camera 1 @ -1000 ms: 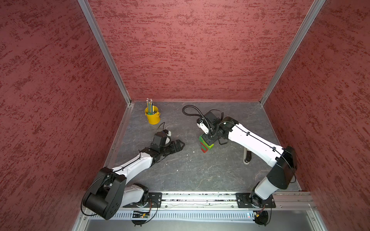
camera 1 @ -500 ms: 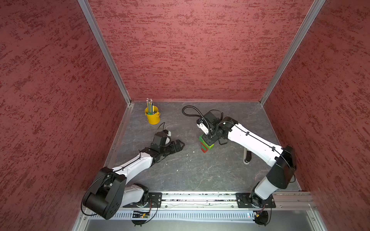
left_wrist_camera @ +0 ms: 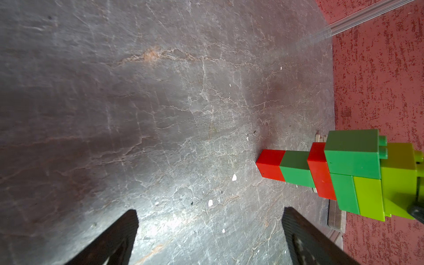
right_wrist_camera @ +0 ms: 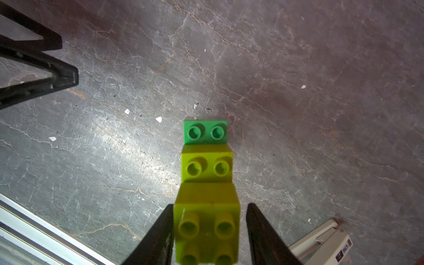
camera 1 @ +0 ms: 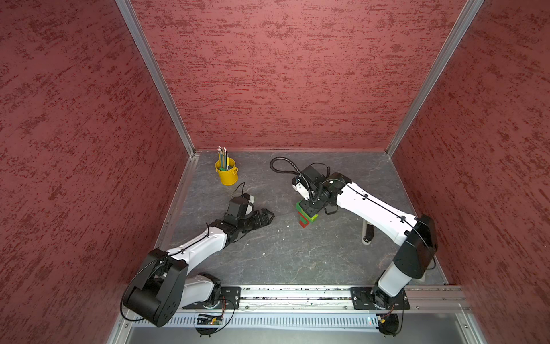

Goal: Assemble a spoon with lego
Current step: Assemble the lego brick with the lego brick.

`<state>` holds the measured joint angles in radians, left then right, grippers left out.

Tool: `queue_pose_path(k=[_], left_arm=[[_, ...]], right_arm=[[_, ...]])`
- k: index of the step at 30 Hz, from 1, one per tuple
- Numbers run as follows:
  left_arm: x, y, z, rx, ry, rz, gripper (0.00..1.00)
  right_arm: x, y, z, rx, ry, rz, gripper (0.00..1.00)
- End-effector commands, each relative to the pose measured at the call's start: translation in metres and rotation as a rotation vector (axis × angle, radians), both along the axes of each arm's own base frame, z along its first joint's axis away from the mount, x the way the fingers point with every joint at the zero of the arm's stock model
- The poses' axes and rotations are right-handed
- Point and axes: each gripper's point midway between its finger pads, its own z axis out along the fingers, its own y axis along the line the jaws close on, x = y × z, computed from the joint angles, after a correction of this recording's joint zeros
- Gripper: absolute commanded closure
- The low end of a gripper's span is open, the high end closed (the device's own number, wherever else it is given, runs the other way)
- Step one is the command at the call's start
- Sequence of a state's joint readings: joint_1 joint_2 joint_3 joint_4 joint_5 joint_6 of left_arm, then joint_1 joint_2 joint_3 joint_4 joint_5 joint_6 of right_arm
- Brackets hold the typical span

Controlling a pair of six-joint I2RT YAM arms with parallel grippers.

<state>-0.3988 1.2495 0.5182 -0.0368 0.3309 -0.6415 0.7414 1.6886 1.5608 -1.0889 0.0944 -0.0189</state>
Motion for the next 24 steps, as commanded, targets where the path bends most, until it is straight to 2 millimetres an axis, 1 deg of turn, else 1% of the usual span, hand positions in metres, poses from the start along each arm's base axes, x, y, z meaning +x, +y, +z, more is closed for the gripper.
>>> queue_pose_path(k=[1,4,7,9,14,23,24], left_arm=[[0.006,-0.001,0.007,0.012,-0.023,0.000,0.00],[0.007,-0.001,0.007,0.012,-0.024,0.000,0.00],[0.007,-0.001,0.009,0.012,-0.027,-0.001,0.00],[0.007,-0.001,0.009,0.013,-0.027,-0.001,0.00],[0.007,-0.001,0.008,0.016,-0.024,0.000,0.00],[0.006,0.002,0.007,0.021,-0.023,0.006,0.00],[0.006,0.002,0.007,0.023,-0.023,0.006,0.00]], right_arm=[[0.005,0.002,0.021,0.044,-0.038,-0.020,0.45],[0.006,0.003,0.026,0.049,-0.038,-0.019,0.46],[0.007,0.005,0.028,0.057,-0.040,-0.016,0.50],[0.006,0.005,0.024,0.049,-0.031,-0.015,0.53],[0.004,0.003,0.016,0.034,-0.019,-0.012,0.56],[-0.001,0.008,0.003,0.038,0.028,0.022,0.69],[-0.002,0.010,0.001,0.041,0.038,0.029,0.69]])
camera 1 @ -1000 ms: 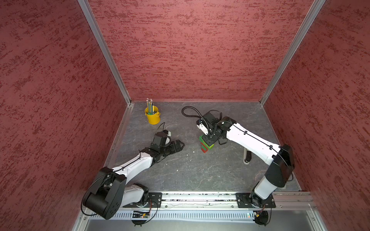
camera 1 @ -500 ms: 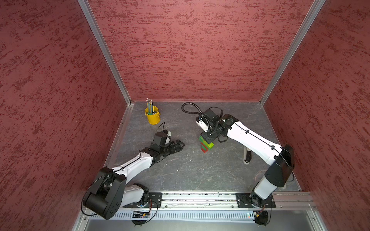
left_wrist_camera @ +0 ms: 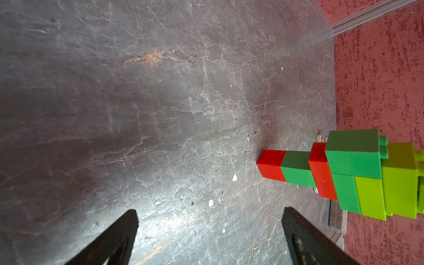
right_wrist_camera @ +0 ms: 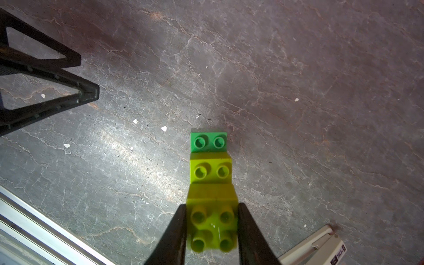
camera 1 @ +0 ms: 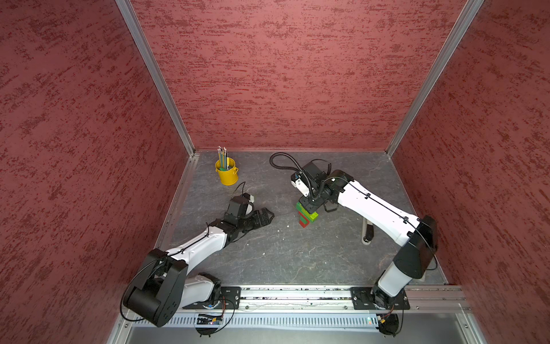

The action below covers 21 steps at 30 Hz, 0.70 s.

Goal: Assemble a spoon with lego
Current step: Assemble the lego brick with the lego brick.

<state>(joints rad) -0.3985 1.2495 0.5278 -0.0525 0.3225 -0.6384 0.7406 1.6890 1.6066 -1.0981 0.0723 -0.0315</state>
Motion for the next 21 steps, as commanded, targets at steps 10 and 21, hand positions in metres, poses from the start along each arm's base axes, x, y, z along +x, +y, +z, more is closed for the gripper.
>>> queue_pose_path(k=[10,21], left_arm=[[0.005,0.004,0.006,0.016,-0.027,0.008,0.00],[0.004,0.008,0.008,0.035,-0.031,0.013,0.00]], right_arm=[[-0.012,-0.004,-0.034,0.026,0.139,0.014,0.73],[-0.008,-0.013,-0.027,-0.013,0.125,-0.008,0.62]])
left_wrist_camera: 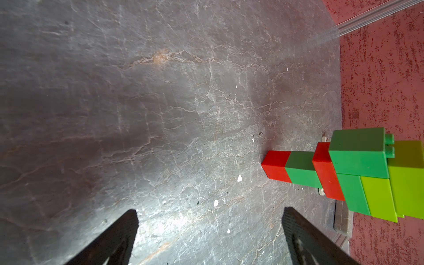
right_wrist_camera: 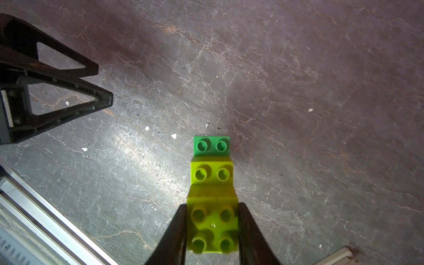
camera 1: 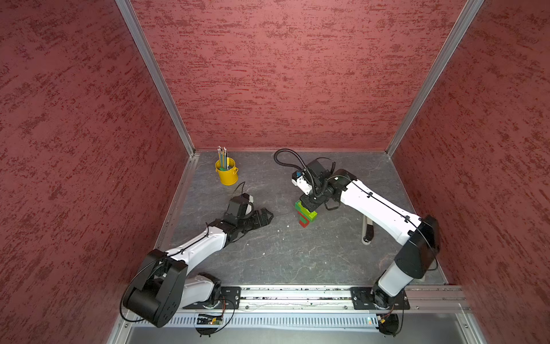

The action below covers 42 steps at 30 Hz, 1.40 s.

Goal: Assemble a spoon with lego
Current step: Assemble the lego brick with the lego brick, then pick up the lego brick from the center of the board.

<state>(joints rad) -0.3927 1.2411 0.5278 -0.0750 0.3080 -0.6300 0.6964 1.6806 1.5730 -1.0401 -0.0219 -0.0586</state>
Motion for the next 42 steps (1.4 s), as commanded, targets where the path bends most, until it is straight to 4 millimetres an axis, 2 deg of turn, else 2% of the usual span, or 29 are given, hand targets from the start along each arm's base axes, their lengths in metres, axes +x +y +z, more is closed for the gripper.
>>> queue_pose_path(k=[1,4,9,14,20,28,32,36,42], left_arm=[[0.005,0.003,0.010,0.015,-0.037,0.003,0.00],[0.007,0.002,0.010,0.015,-0.037,0.001,0.00],[0.007,0.002,0.013,0.014,-0.042,0.001,0.00],[0.007,0.003,0.016,0.020,-0.049,0.004,0.00],[0.005,0.005,0.017,0.023,-0.051,0.005,0.00],[0.004,0.007,0.018,0.029,-0.053,0.011,0.00],[0.004,0.007,0.016,0.030,-0.049,0.012,0.00],[0.005,0.007,0.017,0.028,-0.050,0.010,0.00],[0.005,0.007,0.019,0.029,-0.054,0.010,0.00]], right_arm=[[-0.013,-0.016,-0.021,-0.093,0.095,-0.022,0.59],[-0.008,-0.014,-0.012,-0.081,0.072,-0.029,0.52],[-0.002,-0.001,-0.012,-0.057,0.062,-0.016,0.52],[0.000,0.000,-0.029,-0.088,0.085,-0.001,0.52],[0.005,0.003,-0.037,-0.110,0.100,0.020,0.53],[0.006,0.006,-0.043,-0.120,0.118,0.030,0.64],[0.003,0.003,-0.041,-0.122,0.125,0.030,0.71],[0.003,0.002,-0.038,-0.099,0.128,0.026,0.74],[0.013,0.011,-0.009,0.132,0.133,0.022,0.75]])
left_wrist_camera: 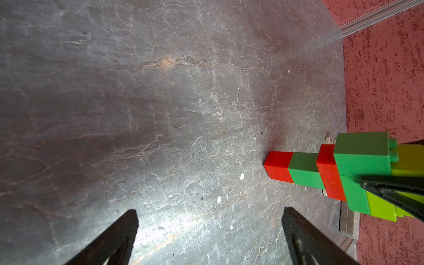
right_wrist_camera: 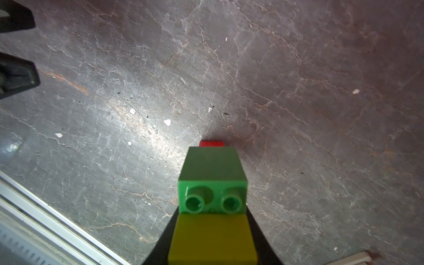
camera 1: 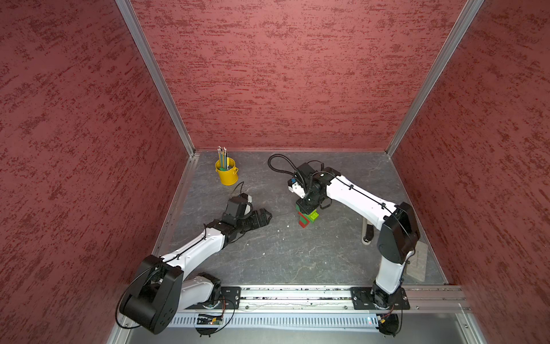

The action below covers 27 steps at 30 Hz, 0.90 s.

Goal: Assemble a spoon with lego
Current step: Pick up the lego brick from the center of the board, then place the lego brick at the center of the board.

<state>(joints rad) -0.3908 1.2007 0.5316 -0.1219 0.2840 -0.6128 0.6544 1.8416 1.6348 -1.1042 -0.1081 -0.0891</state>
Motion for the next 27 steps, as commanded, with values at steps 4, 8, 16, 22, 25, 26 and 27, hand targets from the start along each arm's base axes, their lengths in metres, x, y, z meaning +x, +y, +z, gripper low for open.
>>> queue_pose_path(k=[4,8,16,22,25,26,27], left_arm=[[0.010,0.000,0.018,-0.001,-0.041,0.001,0.00],[0.016,-0.001,0.028,-0.008,-0.058,-0.001,0.00],[0.027,0.012,0.049,0.005,-0.064,0.006,0.00],[0.033,0.024,0.057,0.020,-0.063,0.026,0.00],[0.035,0.032,0.060,0.031,-0.057,0.040,0.00],[0.036,0.033,0.062,0.031,-0.056,0.041,0.00],[0.037,0.034,0.065,0.031,-0.061,0.046,0.00]], right_arm=[[0.021,0.010,0.058,0.410,-0.032,-0.044,0.75],[0.037,0.006,0.069,0.613,-0.036,-0.086,0.77],[0.059,0.004,0.070,0.926,-0.053,-0.123,0.77],[0.069,0.006,0.050,1.073,-0.031,-0.128,0.78],[0.072,0.008,0.044,1.153,-0.010,-0.120,0.78],[0.072,0.009,0.043,1.177,-0.004,-0.115,0.78],[0.071,0.009,0.043,1.210,0.003,-0.111,0.78]])
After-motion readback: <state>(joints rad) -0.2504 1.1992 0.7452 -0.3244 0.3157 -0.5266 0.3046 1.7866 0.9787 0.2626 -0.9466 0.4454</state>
